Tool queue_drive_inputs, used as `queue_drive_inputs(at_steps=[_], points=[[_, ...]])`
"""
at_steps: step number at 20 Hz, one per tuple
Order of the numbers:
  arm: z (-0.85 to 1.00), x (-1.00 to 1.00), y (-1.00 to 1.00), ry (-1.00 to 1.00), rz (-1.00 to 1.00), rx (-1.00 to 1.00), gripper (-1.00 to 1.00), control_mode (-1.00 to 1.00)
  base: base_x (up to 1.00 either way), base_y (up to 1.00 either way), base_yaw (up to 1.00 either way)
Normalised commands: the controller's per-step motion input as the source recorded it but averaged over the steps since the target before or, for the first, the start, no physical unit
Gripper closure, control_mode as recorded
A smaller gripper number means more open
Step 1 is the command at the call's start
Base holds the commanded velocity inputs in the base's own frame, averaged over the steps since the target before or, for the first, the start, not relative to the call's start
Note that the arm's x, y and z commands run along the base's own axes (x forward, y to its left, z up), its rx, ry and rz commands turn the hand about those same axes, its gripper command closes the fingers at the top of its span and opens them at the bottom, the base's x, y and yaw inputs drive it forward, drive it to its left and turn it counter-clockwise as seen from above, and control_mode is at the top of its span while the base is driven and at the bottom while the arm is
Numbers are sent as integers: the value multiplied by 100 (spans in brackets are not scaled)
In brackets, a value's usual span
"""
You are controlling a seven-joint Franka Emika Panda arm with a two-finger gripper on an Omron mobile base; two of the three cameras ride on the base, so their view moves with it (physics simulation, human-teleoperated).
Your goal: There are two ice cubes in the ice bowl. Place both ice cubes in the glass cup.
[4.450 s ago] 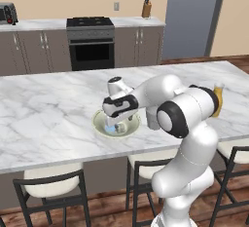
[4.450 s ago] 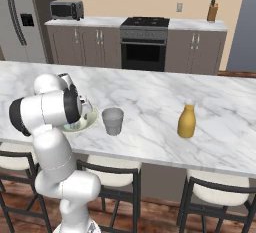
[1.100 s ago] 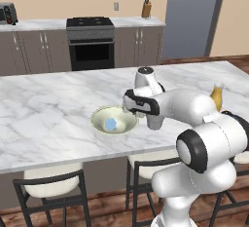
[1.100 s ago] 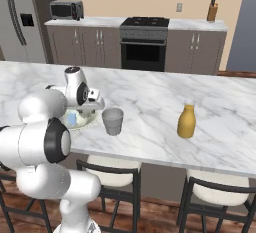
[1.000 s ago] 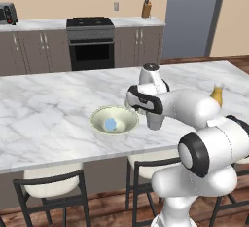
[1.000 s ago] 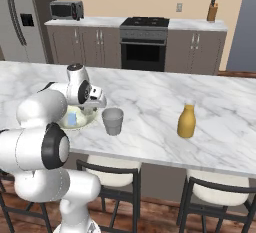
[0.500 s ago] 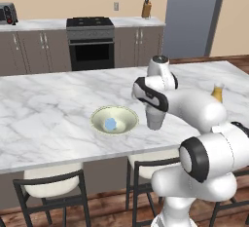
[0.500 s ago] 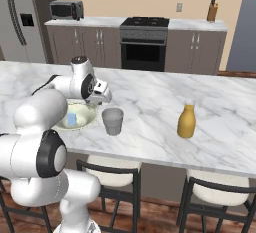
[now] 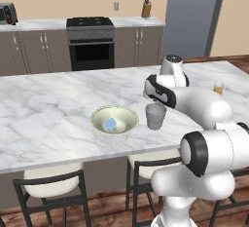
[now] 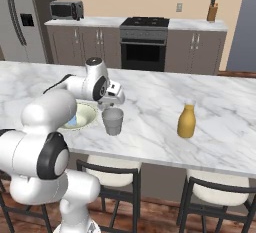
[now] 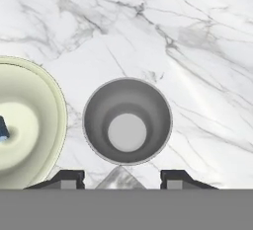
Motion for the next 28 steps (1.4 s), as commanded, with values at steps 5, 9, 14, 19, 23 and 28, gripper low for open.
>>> queue_drive_inputs(at_steps=[5,9,14,19,23,28], points=[[-6,1,0,0,0,0,100,-100,0,0,0],[-7,-7,0,0,0,1,100,-100,0,0,0],[0,0,0,0,0,5,100,-100,0,0,0],[0,0,0,0,0,0,100,-100,0,0,0],[0,0,0,0,0,0,100,-100,0,0,0],[0,0,0,0,0,0,100,-100,0,0,0]])
